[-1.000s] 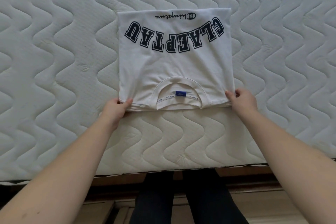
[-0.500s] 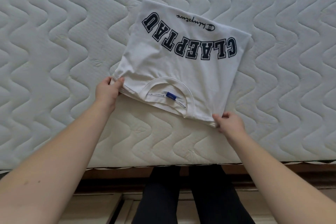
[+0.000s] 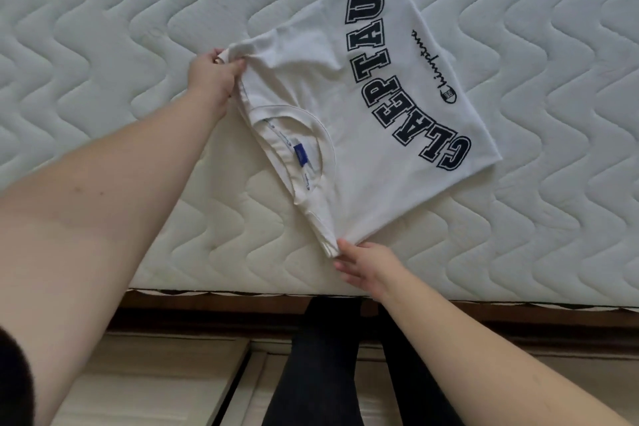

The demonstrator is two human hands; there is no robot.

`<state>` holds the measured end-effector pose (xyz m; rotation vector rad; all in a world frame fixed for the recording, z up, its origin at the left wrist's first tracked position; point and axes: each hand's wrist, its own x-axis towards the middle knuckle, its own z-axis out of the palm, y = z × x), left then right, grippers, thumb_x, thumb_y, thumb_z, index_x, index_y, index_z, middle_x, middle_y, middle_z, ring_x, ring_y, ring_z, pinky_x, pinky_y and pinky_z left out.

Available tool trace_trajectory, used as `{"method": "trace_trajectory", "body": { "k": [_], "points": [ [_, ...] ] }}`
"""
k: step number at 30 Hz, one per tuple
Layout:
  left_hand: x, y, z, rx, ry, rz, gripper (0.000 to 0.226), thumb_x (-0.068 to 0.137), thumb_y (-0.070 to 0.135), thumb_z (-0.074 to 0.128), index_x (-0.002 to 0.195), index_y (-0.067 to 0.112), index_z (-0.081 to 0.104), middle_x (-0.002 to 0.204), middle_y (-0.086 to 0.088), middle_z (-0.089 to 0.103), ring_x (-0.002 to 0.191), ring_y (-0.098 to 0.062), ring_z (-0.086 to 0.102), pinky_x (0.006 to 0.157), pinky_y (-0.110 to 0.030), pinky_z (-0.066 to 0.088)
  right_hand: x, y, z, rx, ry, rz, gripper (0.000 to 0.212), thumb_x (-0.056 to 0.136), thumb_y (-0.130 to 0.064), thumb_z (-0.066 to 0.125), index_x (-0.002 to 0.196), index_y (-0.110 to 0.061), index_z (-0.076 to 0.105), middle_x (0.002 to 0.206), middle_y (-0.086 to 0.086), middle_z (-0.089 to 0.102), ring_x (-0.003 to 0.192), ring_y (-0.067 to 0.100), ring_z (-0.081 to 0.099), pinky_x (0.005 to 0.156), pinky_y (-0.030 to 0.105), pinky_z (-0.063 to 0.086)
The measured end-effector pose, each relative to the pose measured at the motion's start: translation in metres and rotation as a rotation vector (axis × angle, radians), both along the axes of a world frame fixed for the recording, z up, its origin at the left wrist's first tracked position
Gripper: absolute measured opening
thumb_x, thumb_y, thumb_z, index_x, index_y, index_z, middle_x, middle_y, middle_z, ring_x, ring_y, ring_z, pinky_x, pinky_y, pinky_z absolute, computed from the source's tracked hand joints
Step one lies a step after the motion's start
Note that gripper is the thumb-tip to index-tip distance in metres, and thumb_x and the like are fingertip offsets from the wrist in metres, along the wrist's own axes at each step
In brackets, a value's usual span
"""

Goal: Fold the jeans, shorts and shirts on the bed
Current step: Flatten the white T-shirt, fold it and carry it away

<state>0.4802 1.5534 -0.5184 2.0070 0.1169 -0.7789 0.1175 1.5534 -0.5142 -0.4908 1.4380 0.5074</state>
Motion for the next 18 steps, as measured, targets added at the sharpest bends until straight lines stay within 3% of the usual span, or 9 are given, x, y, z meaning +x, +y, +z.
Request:
{"method": "trace_trajectory", "body": {
  "k": [4,7,9,11,13,16,18],
  "points": [
    [0.016,-0.001,-0.007,0.002,-0.009,0.047,0.032,0.086,0.010,0.071,0.117,0.007,0.061,0.117,-0.013,0.067,0.106,-0.027,0.066,0.092,-0.042,0.055,0.033,0.036,0.002,0.145,0.051,-0.123,0.023,0.090,-0.031,0.069,0.106,-0.015,0.062,0.099,-0.001,0.070,0.072,0.012,0.067,0.050,0.022,0.053],
    [0.011,0.003,-0.015,0.017,0.072,0.057,0.040,0.086,0.008,0.069,0.124,0.003,0.058,0.121,-0.018,0.064,0.109,-0.030,0.064,0.093,-0.047,0.054,0.038,0.039,0.001,0.128,0.064,-0.015,0.029,0.095,-0.042,0.059,0.097,-0.013,0.063,0.094,0.000,0.069,0.075,0.012,0.064,0.056,0.022,0.049],
    [0.003,0.009,-0.020,0.032,0.046,0.067,0.044,0.086,0.007,0.068,0.128,0.003,0.055,0.120,-0.013,0.064,0.107,-0.026,0.064,0.094,-0.038,0.053,0.036,0.031,0.005,0.165,0.063,0.103,0.038,0.097,-0.048,0.052,0.093,-0.011,0.062,0.093,0.001,0.068,0.077,0.012,0.064,0.059,0.022,0.048],
    [-0.010,0.018,-0.017,0.066,-0.027,0.105,0.047,0.085,0.017,0.072,0.128,0.009,0.054,0.104,0.002,0.064,0.093,-0.012,0.063,0.082,-0.020,0.052,0.035,0.014,0.010,0.214,0.060,0.227,0.040,0.097,-0.048,0.052,0.096,-0.010,0.062,0.091,0.001,0.071,0.075,0.011,0.065,0.057,0.021,0.048],
    [-0.028,0.034,-0.013,0.121,-0.069,0.145,0.044,0.086,0.024,0.068,0.126,0.016,0.054,0.089,0.013,0.056,0.083,-0.007,0.057,0.074,-0.015,0.046,0.039,-0.008,0.015,0.228,0.010,0.377,0.035,0.096,-0.045,0.055,0.097,-0.011,0.063,0.089,0.000,0.074,0.072,0.009,0.067,0.058,0.020,0.048],
    [-0.067,0.066,-0.014,0.128,-0.053,0.232,0.031,0.089,0.019,0.058,0.120,0.019,0.058,0.093,0.006,0.057,0.076,-0.006,0.053,0.064,-0.009,0.042,0.054,-0.035,0.021,0.159,-0.091,0.528,0.029,0.095,-0.041,0.058,0.099,-0.013,0.065,0.090,-0.001,0.076,0.071,0.007,0.069,0.058,0.019,0.049],
    [-0.104,0.083,-0.017,0.064,0.032,0.327,0.022,0.091,0.015,0.056,0.113,0.021,0.059,0.101,-0.005,0.061,0.079,-0.013,0.054,0.075,-0.021,0.047,0.069,-0.052,0.022,0.049,-0.177,0.504,0.024,0.095,-0.036,0.060,0.102,-0.014,0.067,0.088,-0.002,0.076,0.068,0.006,0.069,0.054,0.017,0.048]
  ]
}}
